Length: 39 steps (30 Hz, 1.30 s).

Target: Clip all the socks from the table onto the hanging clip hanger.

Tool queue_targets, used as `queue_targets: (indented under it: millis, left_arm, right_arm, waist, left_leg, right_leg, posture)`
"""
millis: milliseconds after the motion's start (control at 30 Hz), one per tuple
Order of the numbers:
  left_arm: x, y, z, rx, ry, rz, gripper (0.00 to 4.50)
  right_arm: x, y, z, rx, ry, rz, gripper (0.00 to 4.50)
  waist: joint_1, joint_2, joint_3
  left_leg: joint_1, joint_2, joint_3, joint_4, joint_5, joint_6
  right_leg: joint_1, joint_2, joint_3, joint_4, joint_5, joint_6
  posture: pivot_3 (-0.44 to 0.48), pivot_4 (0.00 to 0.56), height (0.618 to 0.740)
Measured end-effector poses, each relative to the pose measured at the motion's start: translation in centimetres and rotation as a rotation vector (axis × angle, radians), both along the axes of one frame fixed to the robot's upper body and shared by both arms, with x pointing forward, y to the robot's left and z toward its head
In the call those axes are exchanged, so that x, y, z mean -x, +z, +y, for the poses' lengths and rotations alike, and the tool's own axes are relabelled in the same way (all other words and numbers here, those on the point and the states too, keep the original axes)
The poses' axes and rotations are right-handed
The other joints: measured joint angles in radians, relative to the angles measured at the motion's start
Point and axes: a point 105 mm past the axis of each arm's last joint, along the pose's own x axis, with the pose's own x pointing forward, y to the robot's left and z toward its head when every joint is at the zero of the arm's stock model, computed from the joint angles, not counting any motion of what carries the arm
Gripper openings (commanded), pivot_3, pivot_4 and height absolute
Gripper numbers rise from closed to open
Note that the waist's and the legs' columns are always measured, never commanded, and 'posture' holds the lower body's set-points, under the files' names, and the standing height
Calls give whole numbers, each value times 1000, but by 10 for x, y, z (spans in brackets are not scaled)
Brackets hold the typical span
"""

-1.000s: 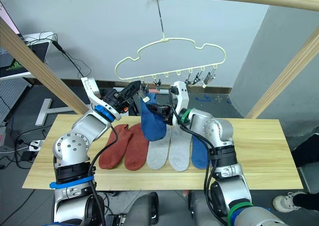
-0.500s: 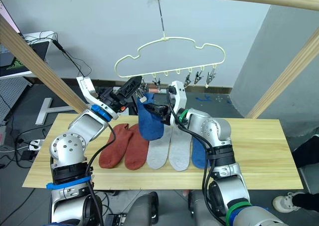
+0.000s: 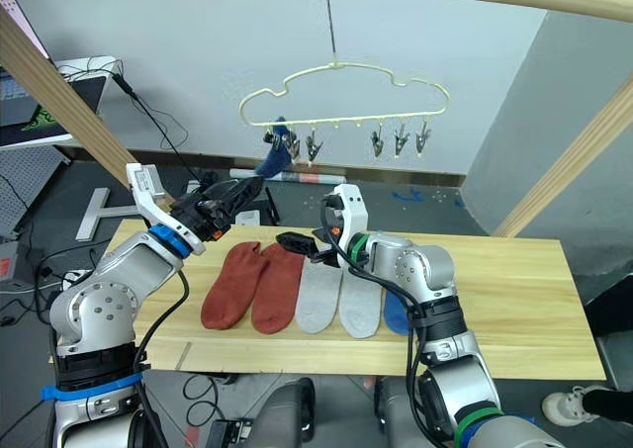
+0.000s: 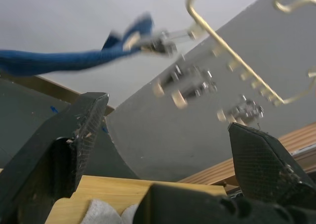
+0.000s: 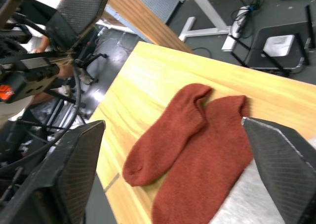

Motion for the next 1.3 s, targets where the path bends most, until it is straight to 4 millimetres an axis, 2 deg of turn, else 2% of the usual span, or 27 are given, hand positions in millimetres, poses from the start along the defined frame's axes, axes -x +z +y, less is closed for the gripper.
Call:
queue_targets:
  millis: [33, 67, 167, 233, 333, 400, 667, 800, 1000, 1167, 1300]
  left_arm:
    - [3, -1, -8, -44, -15, -23, 4317]
    - [4, -1, -23, -129, -24, -74, 4115]
    - [0, -1, -39, -199, -7, -142, 3312]
    - [-6, -1, -49, -208, 16, -183, 2778]
    - [-13, -11, -57, -253, 37, -197, 1844]
    - [-17, -16, -59, -271, 44, -198, 1844]
    - [-35, -13, -64, -268, 139, -246, 1844]
    - [-46, -15, -62, -287, 189, -254, 1844]
    - [-59, -7, -58, -290, 246, -288, 1844]
    - [-67, -10, -63, -289, 249, -287, 1844]
    - [-75, -4, -66, -284, 259, -304, 1844]
  right_arm:
    - [2, -3, -6, 36, 1, -35, 4495]
    - [5, -8, -21, 96, 1, -101, 4500]
    - [11, -11, -42, 135, 11, -163, 4500]
    - [20, 3, -52, 151, 49, -258, 4500]
    - [27, 23, -62, 136, 67, -349, 4500]
    - [31, 31, -65, 123, 76, -378, 4500]
    - [38, 66, -72, 76, 50, -517, 4500]
    - [34, 74, -72, 65, 13, -537, 4500]
    - [30, 85, -74, 62, -23, -572, 4500]
    - [29, 93, -76, 59, -32, -602, 4500]
    - [28, 94, -77, 58, -43, -610, 4500]
  waist:
    - [5, 0, 0]
    - [18, 1, 1]
    - [21, 1, 1]
    - [19, 1, 1]
    - [11, 1, 1]
    - [8, 1, 1]
    - [7, 1, 1]
    - [0, 1, 1]
    - [-8, 1, 1]
    - [-15, 1, 1]
    - [-16, 1, 0]
  left_leg:
    - [0, -1, 0, 0, 0, 0]
    - [-1, -1, 1, 0, 0, 0]
    - [-1, -1, 1, 0, 0, 0]
    - [-1, -1, 1, 1, 0, 0]
    - [0, 0, 1, 2, 0, 0]
    - [0, 1, 1, 2, 0, 0]
    - [-1, 0, 1, 6, 0, 0]
    - [-3, -1, 2, 9, 0, 0]
    - [-3, -1, 3, 10, 0, 0]
    - [-3, -1, 3, 10, 0, 1]
    - [-3, -1, 3, 10, 0, 1]
  right_leg:
    - [1, 0, -1, 0, 0, 0]
    - [0, -1, -2, -1, 0, 0]
    - [0, -1, 0, -1, 0, 0]
    - [0, -1, 1, -1, 0, 0]
    - [0, 1, 1, 1, 0, 0]
    - [0, 3, 0, 1, 0, 0]
    - [1, 2, 1, 1, 0, 0]
    - [1, 2, 2, 2, 0, 0]
    - [2, 2, 2, 3, 0, 0]
    - [2, 2, 2, 3, 1, 0]
    - [2, 2, 2, 4, 1, 0]
  posture:
    - [49, 281, 740]
    - [49, 281, 740]
    - [41, 284, 740]
    - [25, 283, 740]
    - [18, 282, 740]
    - [6, 281, 740]
    - [-46, 271, 740]
    - [-63, 264, 740]
    - [-72, 258, 740]
    - [-77, 254, 740]
    - [-82, 250, 740]
